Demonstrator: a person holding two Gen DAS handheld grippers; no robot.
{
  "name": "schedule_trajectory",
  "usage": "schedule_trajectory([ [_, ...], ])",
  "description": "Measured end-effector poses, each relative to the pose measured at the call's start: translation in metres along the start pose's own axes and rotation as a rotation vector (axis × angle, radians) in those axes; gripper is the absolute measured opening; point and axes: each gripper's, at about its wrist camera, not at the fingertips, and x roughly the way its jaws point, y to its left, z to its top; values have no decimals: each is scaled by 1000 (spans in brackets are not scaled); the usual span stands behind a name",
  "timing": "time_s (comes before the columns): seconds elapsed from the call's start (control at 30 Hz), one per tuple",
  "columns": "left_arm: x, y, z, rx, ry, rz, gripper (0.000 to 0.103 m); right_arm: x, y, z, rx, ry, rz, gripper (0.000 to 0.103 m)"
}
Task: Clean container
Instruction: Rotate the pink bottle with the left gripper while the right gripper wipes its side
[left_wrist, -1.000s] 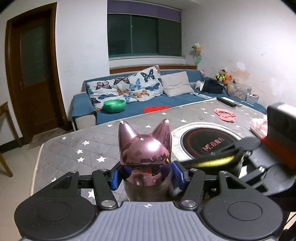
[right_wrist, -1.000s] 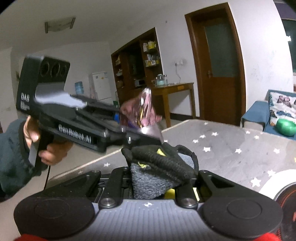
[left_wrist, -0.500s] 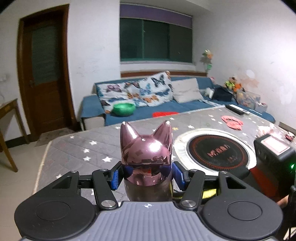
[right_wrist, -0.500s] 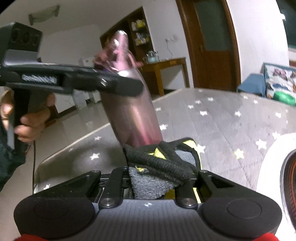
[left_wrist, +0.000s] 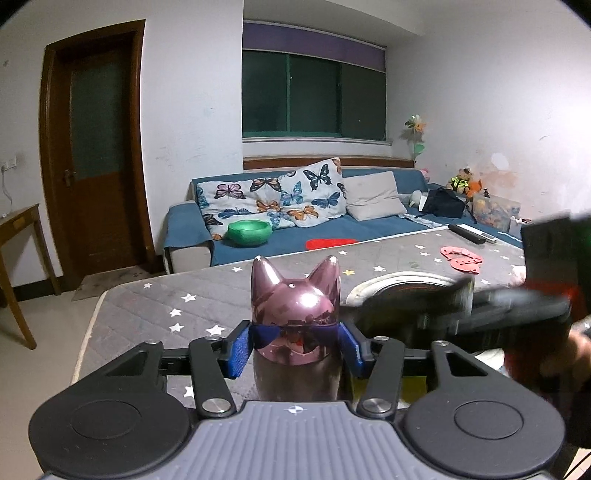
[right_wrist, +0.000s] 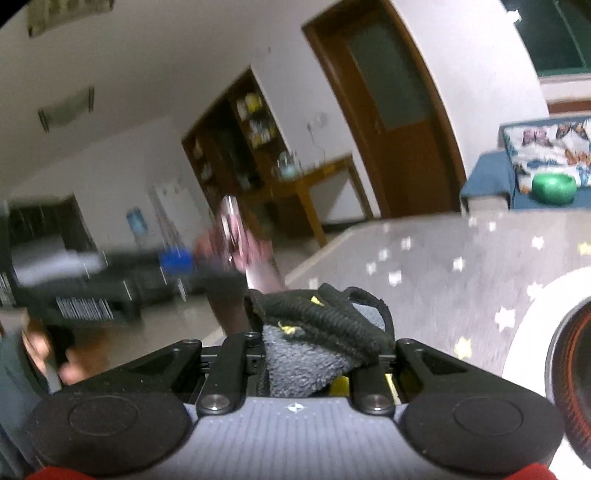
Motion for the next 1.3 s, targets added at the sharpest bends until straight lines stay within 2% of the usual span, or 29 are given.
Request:
schedule_trajectory([
  [0.1,-1,0,0,2,-2,-2,55,-15,2,14,4,-69,12,18],
  [0.17,-1,1,0,5,-3,-1,55,-10,1,21,18,-83,25,18],
  [0.3,-2,2,-1,11,-4,0,55,9,-9,17,60,-66,30,18],
  [0.57,-1,5,-2,7,-8,-5,55,50,-64,-12,271,5,51,18],
  [0.83,0,3,-2,12,-8,-4,55,73,-74,-38,246,97,-37,18],
  [1.0,2,5,1,27,1,-3,55,77,-62,-47,196,158,-103,17],
  [1.13,-1,6,0,52,8,-5,56,73,-43,-52,142,207,-114,17],
  [1.23,-3,8,-1,60,10,-13,56,72,-31,-48,123,207,-116,17],
  [1.3,-5,7,-1,70,11,-22,56,67,-29,-37,139,170,-89,17],
])
